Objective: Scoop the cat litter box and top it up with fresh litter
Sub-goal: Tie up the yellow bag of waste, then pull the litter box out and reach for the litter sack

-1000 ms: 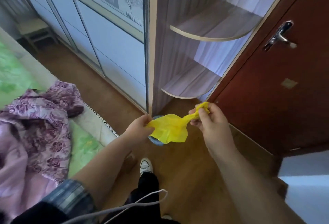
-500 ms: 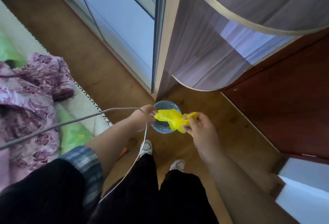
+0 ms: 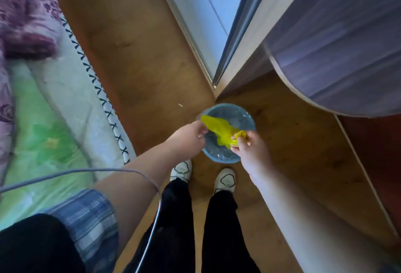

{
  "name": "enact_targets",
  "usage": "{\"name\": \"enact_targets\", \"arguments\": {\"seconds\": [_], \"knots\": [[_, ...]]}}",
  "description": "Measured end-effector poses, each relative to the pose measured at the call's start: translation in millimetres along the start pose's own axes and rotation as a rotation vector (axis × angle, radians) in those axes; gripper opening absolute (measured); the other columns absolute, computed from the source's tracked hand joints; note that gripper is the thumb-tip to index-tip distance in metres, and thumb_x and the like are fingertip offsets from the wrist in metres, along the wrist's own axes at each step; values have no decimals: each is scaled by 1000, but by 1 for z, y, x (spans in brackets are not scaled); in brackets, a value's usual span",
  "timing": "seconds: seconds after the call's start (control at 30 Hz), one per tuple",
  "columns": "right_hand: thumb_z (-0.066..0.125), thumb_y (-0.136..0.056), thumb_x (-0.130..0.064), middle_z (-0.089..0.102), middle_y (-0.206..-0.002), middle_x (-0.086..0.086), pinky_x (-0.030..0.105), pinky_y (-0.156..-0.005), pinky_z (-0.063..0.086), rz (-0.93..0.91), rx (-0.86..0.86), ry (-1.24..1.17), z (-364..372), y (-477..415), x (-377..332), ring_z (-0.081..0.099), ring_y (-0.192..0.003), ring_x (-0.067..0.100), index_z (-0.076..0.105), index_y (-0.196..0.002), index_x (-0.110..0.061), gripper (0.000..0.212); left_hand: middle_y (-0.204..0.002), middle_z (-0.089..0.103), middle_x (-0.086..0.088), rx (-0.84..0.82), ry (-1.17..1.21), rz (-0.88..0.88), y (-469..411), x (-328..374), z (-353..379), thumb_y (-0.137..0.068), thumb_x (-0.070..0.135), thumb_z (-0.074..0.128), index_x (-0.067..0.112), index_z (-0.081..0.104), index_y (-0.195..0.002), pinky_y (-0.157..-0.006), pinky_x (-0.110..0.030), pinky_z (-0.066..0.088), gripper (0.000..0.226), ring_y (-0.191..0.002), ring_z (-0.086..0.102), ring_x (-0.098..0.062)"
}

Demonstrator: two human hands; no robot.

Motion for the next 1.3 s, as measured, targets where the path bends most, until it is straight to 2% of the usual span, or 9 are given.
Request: {"name": "enact_targets", "arguments": {"seconds": [0.1, 0.2, 0.33, 0.47, 0.6, 0.77, 0.83, 1.0, 1.3], "knots": [[49, -103, -16, 67, -92, -4, 47, -89, 58, 32, -61, 123, 25, -60, 47, 71, -86, 16, 58, -87, -26, 21, -118, 61, 2, -35, -22, -37, -42, -36, 41, -92, 15, 45, 23, 54, -127, -80, -27, 45, 37, -105, 60, -20], [50, -100, -19, 68, -101, -1, 45, -86, 58, 46, -65, 299, 34, -106, 89, 69, -95, 24, 63, -102, -27, 16, -122, 60, 1, -54, -57, -55, -73, -61, 73, -90, 18, 45, 25, 52, -129, -87, -36, 52, 41, -105, 60, -22], [45, -92, -6, 63, -105, 5, 26, -63, 45, 131, -42, 343, 32, -129, 126, 59, -86, 22, 65, -121, -18, 37, -126, 54, -3, -83, -210, -75, -84, -74, 91, -91, 17, 43, 25, 45, -136, -88, -43, 53, 45, -109, 56, -25], [41, -93, 0, 56, -119, 1, 26, -70, 43, 135, -63, 332, 22, -103, 110, 58, -99, 21, 59, -129, -15, 44, -131, 49, -7, -116, -360, -101, -64, -69, 83, -94, 18, 47, 21, 36, -142, -93, -45, 49, 50, -117, 49, -29], [42, -97, -3, 57, -132, 4, 18, -71, 42, 46, -94, 398, -1, -50, 54, 55, -107, 15, 57, -133, -20, 42, -130, 51, -5, -60, -432, -82, -19, -38, 46, -95, 24, 44, 20, 40, -137, -92, -43, 47, 43, -118, 50, -30], [49, -94, -7, 64, -128, 7, 28, -88, 47, -147, -89, 656, -33, 42, -55, 62, -102, 23, 58, -136, -21, 46, -140, 48, -4, 76, -399, -81, 71, 21, -29, -96, 27, 41, 20, 38, -143, -100, -45, 44, 47, -126, 47, -30], [50, -93, -9, 63, -130, 7, 35, -97, 49, -232, -111, 730, -40, 86, -103, 61, -108, 26, 55, -138, -22, 48, -143, 46, -3, 153, -363, -62, 116, 52, -61, -97, 30, 42, 21, 36, -144, -104, -44, 42, 48, -130, 45, -28], [51, -94, -14, 51, -144, -1, 37, -112, 38, -503, -165, 838, -48, 203, -218, 44, -134, 20, 49, -143, -20, 49, -150, 42, 1, 400, -246, -55, 234, 104, -130, -96, 31, 44, 23, 35, -147, -111, -43, 35, 53, -137, 38, -25], [50, -99, -24, 42, -149, -5, 29, -116, 26, -1083, -256, 991, -18, 398, -346, 31, -140, 14, 37, -151, -22, 54, -154, 36, 4, 803, -179, -90, 439, 127, -218, -95, 39, 49, 27, 33, -149, -115, -41, 30, 58, -143, 29, -20]]}}
Point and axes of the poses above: each hand's wrist, its own y-axis away from the middle knuckle, its own z-axis out of the palm, x = y × z, the point moved 8 cm from there along -y, towards the middle knuckle
